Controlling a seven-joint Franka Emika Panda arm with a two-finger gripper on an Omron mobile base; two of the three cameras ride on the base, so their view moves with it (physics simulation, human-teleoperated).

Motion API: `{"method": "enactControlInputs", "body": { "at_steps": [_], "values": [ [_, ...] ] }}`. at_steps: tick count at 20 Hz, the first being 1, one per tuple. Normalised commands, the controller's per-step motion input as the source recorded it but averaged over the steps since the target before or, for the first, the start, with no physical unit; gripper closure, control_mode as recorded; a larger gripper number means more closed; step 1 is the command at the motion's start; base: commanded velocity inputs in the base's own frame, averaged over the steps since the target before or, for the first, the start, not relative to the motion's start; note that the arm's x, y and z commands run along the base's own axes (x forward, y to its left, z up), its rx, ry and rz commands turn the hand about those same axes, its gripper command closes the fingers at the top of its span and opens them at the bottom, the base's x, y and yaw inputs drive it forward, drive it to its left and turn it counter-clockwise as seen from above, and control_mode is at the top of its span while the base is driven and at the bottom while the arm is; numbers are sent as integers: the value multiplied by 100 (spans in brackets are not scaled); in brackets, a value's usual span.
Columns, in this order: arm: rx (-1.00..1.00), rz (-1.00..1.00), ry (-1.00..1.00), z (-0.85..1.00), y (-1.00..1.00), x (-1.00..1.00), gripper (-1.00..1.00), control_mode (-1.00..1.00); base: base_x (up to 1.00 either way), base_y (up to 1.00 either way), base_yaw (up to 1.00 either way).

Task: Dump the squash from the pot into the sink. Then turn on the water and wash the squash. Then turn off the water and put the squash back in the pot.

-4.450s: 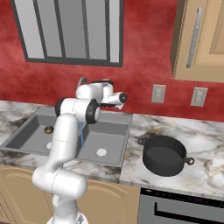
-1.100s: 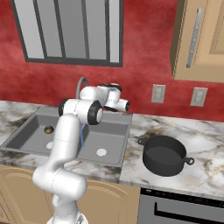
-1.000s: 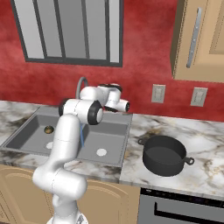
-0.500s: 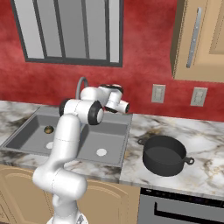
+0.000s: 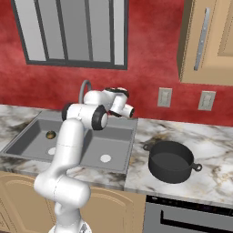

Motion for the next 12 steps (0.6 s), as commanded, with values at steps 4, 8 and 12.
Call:
{"method": "enactControlInputs", "body": {
  "at_steps": [4, 8, 12],
  "values": [
    [0, 6, -29, 100, 47, 41, -100, -100, 0, 0, 0],
    [-10, 0, -23, 100, 2, 18, -100, -100, 0, 0, 0],
    [-20, 0, -19, 100, -16, 0, -100, -100, 0, 0, 0]
  ]
}}
